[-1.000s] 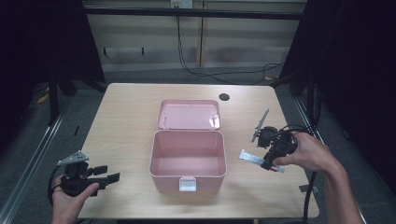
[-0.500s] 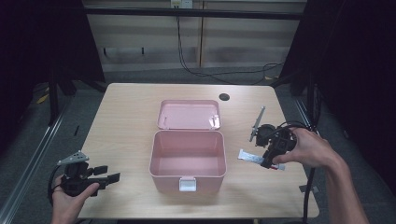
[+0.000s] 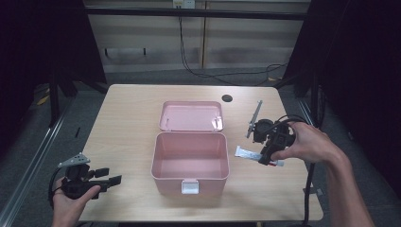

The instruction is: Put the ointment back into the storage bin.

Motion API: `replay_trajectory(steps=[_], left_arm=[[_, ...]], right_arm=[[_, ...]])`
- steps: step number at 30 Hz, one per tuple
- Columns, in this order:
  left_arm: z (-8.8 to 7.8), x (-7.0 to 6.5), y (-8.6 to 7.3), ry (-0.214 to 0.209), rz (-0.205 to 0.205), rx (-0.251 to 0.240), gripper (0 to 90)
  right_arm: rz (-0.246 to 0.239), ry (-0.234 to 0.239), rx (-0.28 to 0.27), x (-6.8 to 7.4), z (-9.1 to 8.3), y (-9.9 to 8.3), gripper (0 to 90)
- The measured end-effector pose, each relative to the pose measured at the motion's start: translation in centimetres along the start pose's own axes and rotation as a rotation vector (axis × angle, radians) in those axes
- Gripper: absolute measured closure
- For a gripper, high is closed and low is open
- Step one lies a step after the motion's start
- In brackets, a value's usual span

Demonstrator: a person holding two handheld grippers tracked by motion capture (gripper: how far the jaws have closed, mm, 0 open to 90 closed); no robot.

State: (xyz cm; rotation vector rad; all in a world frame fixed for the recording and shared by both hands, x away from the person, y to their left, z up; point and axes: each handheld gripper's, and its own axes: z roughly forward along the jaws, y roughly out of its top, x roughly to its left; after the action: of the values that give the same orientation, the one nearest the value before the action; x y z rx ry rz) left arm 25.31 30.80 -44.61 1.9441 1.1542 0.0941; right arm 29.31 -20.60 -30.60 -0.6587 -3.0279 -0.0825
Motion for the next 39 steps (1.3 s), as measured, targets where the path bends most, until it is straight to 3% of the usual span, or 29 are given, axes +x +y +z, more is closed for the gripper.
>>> replay_trajectory(steps=[18,39], left_arm=[[0.0,0.0,0.0,0.0,-0.002,-0.001,29.3],[-0.2,-0.1,0.0,-0.007,0.004,-0.006,29.2]], right_arm=[[-0.039,0.007,-0.035,0.5,-0.9,2.7,71.3],[-0.13,0.044,-0.029,1.9,0.2,9.3,71.3]])
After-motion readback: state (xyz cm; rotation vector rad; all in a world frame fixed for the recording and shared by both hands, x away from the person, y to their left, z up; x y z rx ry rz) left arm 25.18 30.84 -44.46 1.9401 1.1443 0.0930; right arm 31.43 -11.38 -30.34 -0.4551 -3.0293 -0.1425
